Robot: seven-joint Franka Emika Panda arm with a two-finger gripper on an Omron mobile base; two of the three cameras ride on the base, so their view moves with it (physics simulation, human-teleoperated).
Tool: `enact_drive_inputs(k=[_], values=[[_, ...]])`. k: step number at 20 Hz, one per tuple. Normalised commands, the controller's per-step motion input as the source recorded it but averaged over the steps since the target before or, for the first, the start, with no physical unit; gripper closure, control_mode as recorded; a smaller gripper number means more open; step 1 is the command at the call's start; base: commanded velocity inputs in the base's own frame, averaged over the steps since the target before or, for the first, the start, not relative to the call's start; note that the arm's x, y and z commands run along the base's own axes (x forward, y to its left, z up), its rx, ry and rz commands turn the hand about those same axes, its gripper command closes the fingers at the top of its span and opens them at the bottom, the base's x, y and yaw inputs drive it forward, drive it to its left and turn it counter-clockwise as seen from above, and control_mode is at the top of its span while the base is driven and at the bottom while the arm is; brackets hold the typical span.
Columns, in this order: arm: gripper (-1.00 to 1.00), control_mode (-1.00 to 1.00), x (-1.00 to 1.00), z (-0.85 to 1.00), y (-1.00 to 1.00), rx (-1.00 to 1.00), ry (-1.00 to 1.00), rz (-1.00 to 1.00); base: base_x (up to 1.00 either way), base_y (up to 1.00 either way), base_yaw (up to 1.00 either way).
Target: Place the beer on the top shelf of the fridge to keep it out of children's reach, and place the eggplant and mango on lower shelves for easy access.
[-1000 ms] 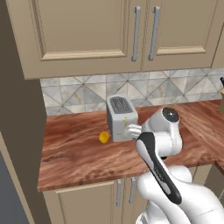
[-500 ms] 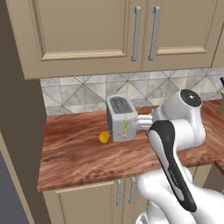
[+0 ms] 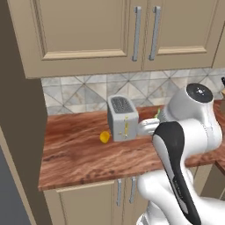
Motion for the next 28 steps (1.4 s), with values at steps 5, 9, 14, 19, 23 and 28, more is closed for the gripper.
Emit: enact_drive_inputs(k=[5, 9, 14, 19, 23, 28], values=[[1.0, 1.0, 0.0, 0.0, 0.0, 0.0, 0.0, 0.0, -0.88, 0.0, 0.43], [1.0, 1.0, 0.0, 0.0, 0.0, 0.0, 0.0, 0.0, -0.51, 0.06, 0.87], [1.0, 1.0, 0.0, 0.0, 0.0, 0.0, 0.0, 0.0, -0.17, 0.28, 0.99], [1.0, 1.0, 0.0, 0.0, 0.0, 0.0, 0.0, 0.0, 0.0, 0.56, 0.87], [1.0, 1.0, 0.0, 0.0, 0.0, 0.0, 0.0, 0.0, 0.03, 0.84, 0.72], [1.0, 1.0, 0.0, 0.0, 0.0, 0.0, 0.0, 0.0, 0.24, 1.0, 0.58]])
